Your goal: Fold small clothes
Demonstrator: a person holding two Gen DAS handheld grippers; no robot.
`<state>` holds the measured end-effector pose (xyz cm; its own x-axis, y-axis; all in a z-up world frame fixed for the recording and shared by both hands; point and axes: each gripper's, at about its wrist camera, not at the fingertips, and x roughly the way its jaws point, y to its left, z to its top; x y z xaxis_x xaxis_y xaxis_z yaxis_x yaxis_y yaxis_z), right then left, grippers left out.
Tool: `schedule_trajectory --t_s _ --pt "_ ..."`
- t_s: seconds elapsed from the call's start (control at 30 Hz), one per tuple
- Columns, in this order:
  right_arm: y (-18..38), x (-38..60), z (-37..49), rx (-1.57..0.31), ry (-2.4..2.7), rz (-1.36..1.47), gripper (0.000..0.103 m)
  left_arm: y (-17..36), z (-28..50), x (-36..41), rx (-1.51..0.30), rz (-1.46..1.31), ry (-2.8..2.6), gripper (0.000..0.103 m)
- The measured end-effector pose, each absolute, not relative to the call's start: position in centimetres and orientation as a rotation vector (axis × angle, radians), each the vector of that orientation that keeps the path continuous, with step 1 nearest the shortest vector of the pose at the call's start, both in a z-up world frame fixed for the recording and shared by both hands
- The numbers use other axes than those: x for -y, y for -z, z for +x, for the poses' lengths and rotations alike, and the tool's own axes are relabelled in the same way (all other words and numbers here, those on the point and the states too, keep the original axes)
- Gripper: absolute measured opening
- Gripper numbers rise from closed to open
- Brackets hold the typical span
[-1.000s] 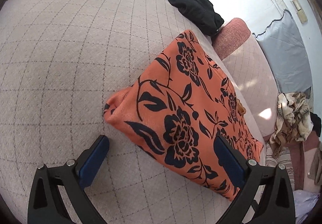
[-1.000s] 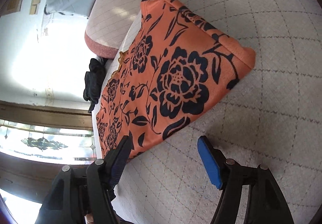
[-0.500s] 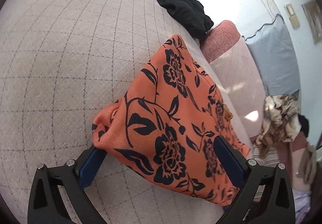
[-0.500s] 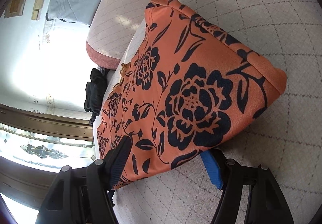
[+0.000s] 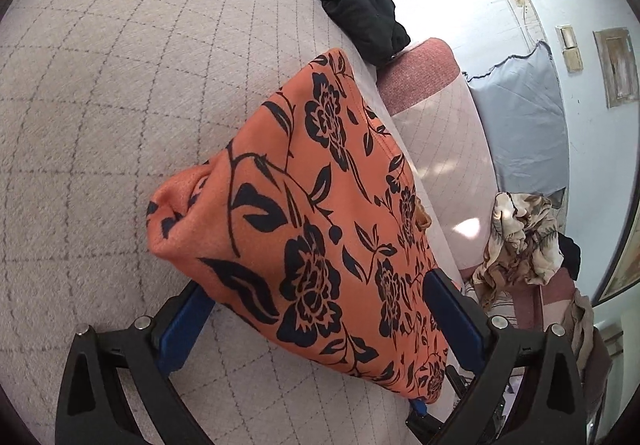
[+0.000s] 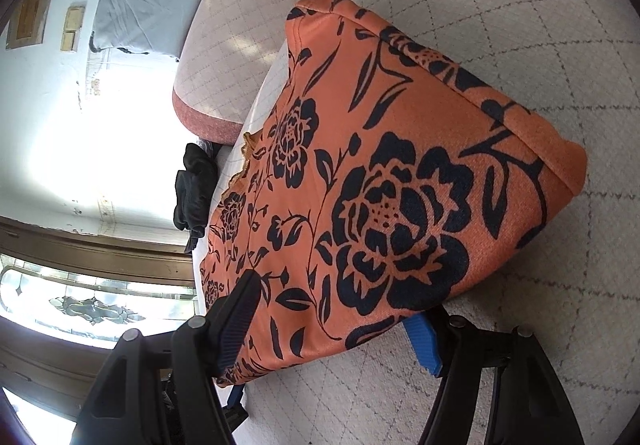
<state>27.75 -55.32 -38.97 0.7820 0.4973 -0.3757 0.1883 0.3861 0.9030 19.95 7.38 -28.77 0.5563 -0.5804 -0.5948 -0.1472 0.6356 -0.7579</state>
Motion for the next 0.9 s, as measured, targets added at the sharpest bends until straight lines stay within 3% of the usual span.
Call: schedule_trajectory --t_s 0.07,0.13,0.2,0.3,0.43,0.5,0.57,0.73,0.83,0.9 --pt "39.0 55.5 27.8 -0.671 -0.214 1.174 0.071 28.7 20.4 -6.9 -0.950 -0.846 0.292 0.099" --pt "38.8 55.7 28.0 -0.658 -0.209 1.152 0.070 29.0 20.8 -6.6 -0.946 -0.822 0.267 0.081" --pt "38.7 55.9 28.2 -0.642 -0.195 1.134 0.064 29.4 21.2 -6.9 -0.940 -0.832 0.230 0.057" --pt "39.0 56.3 28.5 -0.626 -0.176 1.132 0.054 30.1 21.6 -7.2 -0.934 -0.856 0.211 0.041" --pt "38.7 56.2 29.0 -0.611 -0.173 1.100 0.053 30.3 22.4 -7.0 -0.931 -0.861 0.224 0.043" --pt "38.5 56.0 29.3 -0.611 -0.174 1.081 0.053 30.4 22.8 -7.0 -0.922 -0.898 0.248 0.062" --pt "38.6 56.1 29.5 -0.610 -0.175 1.088 0.055 30.0 23.2 -6.6 -0.915 -0.899 0.266 0.071" --pt "38.3 55.9 30.1 -0.611 -0.185 1.087 0.063 29.8 23.7 -5.5 -0.902 -0.838 0.241 0.071" --pt "38.0 55.6 30.2 -0.585 -0.175 1.051 0.060 30.4 24.2 -5.8 -0.921 -0.831 0.195 0.036" --pt "37.6 55.1 30.2 -0.599 -0.121 0.967 0.027 30.9 24.5 -6.3 -0.928 -0.863 0.192 0.028"
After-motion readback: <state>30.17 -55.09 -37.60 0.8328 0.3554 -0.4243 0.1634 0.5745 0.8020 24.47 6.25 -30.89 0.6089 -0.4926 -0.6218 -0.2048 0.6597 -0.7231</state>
